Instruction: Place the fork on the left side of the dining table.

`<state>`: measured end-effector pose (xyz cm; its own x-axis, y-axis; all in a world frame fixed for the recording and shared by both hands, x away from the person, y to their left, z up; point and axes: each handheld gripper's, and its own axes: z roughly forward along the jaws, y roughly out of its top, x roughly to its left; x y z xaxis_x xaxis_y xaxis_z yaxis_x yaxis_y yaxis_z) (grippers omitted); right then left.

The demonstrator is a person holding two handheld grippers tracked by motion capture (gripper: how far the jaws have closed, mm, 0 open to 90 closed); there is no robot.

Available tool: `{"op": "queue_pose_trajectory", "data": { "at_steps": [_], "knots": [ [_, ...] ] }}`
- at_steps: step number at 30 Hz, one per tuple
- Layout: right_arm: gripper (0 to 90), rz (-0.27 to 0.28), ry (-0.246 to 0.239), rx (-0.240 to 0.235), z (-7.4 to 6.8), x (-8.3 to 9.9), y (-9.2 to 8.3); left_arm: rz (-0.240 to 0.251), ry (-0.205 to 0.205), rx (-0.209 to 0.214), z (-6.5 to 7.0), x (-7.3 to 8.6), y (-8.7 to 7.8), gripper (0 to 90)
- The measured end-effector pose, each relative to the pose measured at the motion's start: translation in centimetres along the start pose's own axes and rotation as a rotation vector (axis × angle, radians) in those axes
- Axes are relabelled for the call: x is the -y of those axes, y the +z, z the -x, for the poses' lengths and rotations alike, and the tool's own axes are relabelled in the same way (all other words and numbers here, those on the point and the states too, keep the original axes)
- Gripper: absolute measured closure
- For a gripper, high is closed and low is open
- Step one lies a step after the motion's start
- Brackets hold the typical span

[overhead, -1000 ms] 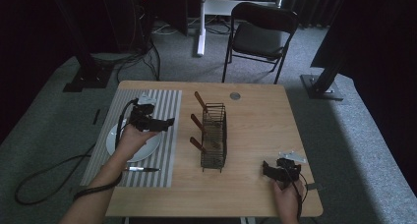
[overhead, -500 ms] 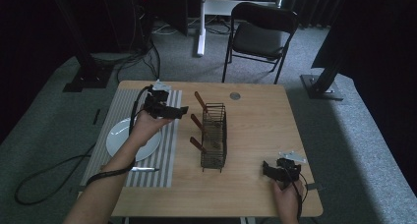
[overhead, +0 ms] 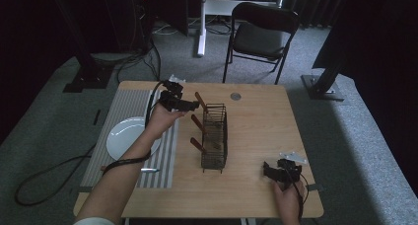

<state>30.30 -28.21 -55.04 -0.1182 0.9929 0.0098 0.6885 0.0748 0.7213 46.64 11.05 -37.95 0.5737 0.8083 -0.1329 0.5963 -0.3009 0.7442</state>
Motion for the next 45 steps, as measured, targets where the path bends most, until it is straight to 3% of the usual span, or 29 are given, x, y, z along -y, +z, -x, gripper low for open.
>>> {"op": "queue_pose_trajectory", "data": {
  "at_steps": [2, 4, 7, 10, 13, 15, 17, 24, 29, 30, 45],
  "knots": [
    [12.4, 0.000, 0.000, 0.000, 0.0, 0.0, 0.0, -0.001, -0.007, 0.001, 0.1, -0.2, 0.4, 23.8],
    [12.4, 0.000, 0.000, 0.000, 0.0, 0.0, 0.0, -0.007, -0.012, 0.004, 0.3, -0.3, 0.9, 24.2],
    [12.4, 0.000, 0.000, 0.000, 0.0, 0.0, 0.0, -0.014, -0.023, 0.029, 0.4, -0.5, 1.4, 32.6],
    [12.4, 0.000, -0.001, -0.001, 0.0, 0.0, 0.0, -0.013, -0.032, 0.007, 0.7, -0.6, 1.7, 36.6],
    [12.4, 0.000, -0.001, -0.001, 0.0, 0.0, 0.0, -0.012, -0.030, 0.022, 1.0, -0.6, 1.9, 39.2],
    [12.4, 0.000, -0.001, -0.001, 0.0, 0.0, 0.0, -0.023, -0.048, 0.061, 1.0, -0.5, 2.3, 42.9],
    [12.4, 0.001, 0.000, -0.002, 0.0, 0.0, 0.0, -0.035, -0.044, 0.062, 0.9, -0.5, 2.7, 44.1],
    [12.4, 0.000, -0.001, -0.001, 0.0, 0.0, 0.0, -0.023, -0.126, 0.146, 0.1, -0.4, 3.4, 59.5],
    [12.4, 0.000, 0.000, -0.002, 0.0, 0.0, 0.0, -0.013, -0.164, 0.152, -0.3, -0.2, 3.6, 71.4],
    [12.4, 0.000, -0.001, -0.001, 0.0, 0.0, 0.0, 0.007, -0.177, 0.157, -0.4, -0.2, 3.4, 74.1],
    [12.4, 0.000, -0.001, -0.001, 0.0, 0.0, 0.0, 0.070, -0.210, 0.185, -0.4, 0.5, 2.5, 80.2]
  ]
}}
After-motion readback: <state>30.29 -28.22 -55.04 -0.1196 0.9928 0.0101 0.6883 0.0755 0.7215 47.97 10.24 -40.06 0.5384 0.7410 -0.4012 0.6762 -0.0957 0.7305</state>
